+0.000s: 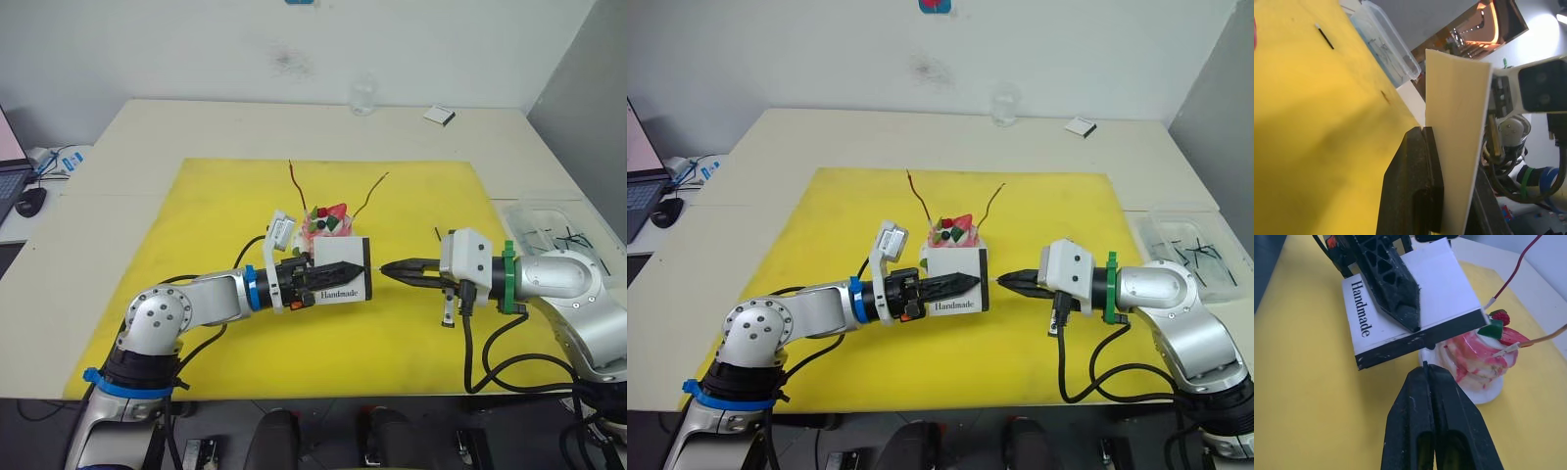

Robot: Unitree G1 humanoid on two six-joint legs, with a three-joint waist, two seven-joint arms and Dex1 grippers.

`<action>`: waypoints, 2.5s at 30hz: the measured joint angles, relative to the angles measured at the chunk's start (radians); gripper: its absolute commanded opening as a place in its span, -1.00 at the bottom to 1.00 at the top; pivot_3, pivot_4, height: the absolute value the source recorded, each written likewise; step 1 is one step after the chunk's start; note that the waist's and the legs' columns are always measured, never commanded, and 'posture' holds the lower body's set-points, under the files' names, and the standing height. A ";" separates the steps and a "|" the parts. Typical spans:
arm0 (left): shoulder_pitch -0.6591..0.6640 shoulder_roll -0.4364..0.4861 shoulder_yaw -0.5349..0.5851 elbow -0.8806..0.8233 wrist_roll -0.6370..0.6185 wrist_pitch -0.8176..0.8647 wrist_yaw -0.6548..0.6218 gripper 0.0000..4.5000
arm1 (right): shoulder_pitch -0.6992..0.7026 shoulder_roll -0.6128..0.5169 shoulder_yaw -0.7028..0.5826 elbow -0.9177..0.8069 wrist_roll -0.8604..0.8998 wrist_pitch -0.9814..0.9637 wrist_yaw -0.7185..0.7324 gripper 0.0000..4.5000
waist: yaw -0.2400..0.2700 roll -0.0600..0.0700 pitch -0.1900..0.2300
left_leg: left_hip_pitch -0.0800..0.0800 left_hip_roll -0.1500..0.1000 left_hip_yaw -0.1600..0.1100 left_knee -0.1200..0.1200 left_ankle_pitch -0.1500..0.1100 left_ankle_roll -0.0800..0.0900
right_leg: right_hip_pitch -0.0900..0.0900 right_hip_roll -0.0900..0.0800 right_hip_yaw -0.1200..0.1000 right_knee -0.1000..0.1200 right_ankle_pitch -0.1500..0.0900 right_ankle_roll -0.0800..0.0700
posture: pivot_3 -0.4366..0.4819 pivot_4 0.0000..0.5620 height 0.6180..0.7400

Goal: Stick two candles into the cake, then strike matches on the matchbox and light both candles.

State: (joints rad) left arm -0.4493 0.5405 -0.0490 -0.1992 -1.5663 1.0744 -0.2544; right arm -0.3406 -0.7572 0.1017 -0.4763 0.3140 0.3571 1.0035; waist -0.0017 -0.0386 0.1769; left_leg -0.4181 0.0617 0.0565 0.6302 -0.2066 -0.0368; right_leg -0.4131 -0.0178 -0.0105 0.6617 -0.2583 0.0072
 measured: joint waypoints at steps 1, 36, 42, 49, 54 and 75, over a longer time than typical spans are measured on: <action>0.000 -0.005 0.002 0.001 0.000 0.005 0.001 -1.00 | 0.001 0.003 0.000 0.000 -0.005 0.000 -0.003 -0.99 | 0.000 0.000 0.000 | 0.000 0.000 0.000 0.000 0.000 0.000 | 0.000 0.000 0.000 0.000 0.000 0.000 | -0.05 -0.47 1.00; 0.001 -0.020 0.057 0.003 0.010 0.066 -0.018 -1.00 | -0.031 0.014 0.022 -0.002 0.013 -0.034 -0.001 -0.99 | 0.000 0.000 0.000 | 0.002 0.000 0.000 0.001 0.000 0.000 | 0.002 0.000 0.000 0.002 0.000 0.000 | -0.05 -0.47 1.00; 0.001 -0.020 0.057 0.010 0.010 0.076 -0.006 -1.00 | -0.023 0.013 0.043 -0.006 -0.006 -0.035 -0.002 -0.99 | 0.000 0.000 0.000 | 0.002 0.000 0.000 0.001 0.000 0.000 | 0.003 0.000 0.000 0.002 0.000 0.000 | -0.05 -0.47 1.00; 0.001 -0.021 0.062 0.010 -0.003 0.076 0.008 -1.00 | 0.004 0.010 0.060 -0.021 -0.018 -0.041 0.001 -0.99 | 0.000 0.000 0.000 | 0.002 0.000 0.000 0.002 0.000 0.000 | 0.003 0.000 0.000 0.002 0.000 0.000 | -0.05 -0.47 1.00; -0.001 -0.029 0.077 0.015 -0.025 0.075 0.019 -1.00 | 0.015 -0.012 0.069 -0.022 -0.018 -0.051 0.027 -0.99 | 0.000 0.000 0.000 | 0.002 0.000 0.000 0.002 0.000 0.000 | 0.003 0.000 0.000 0.002 0.000 0.000 | -0.05 -0.47 1.00; 0.017 0.003 0.100 0.019 -0.020 0.102 -0.061 -1.00 | -0.011 -0.028 -0.058 -0.070 0.146 -0.009 0.055 -0.99 | 0.001 -0.001 0.000 | 0.003 0.001 -0.002 0.006 0.000 0.000 | 0.006 0.000 -0.001 0.002 0.001 -0.002 | -0.05 -0.47 1.00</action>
State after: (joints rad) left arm -0.4327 0.5432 0.0506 -0.1798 -1.5865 1.1762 -0.3153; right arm -0.3516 -0.7852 0.0432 -0.5466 0.4597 0.3482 1.0589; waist -0.0002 -0.0392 0.1767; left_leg -0.4152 0.0622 0.0548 0.6357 -0.2064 -0.0370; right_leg -0.4068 -0.0174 -0.0116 0.6633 -0.2568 0.0053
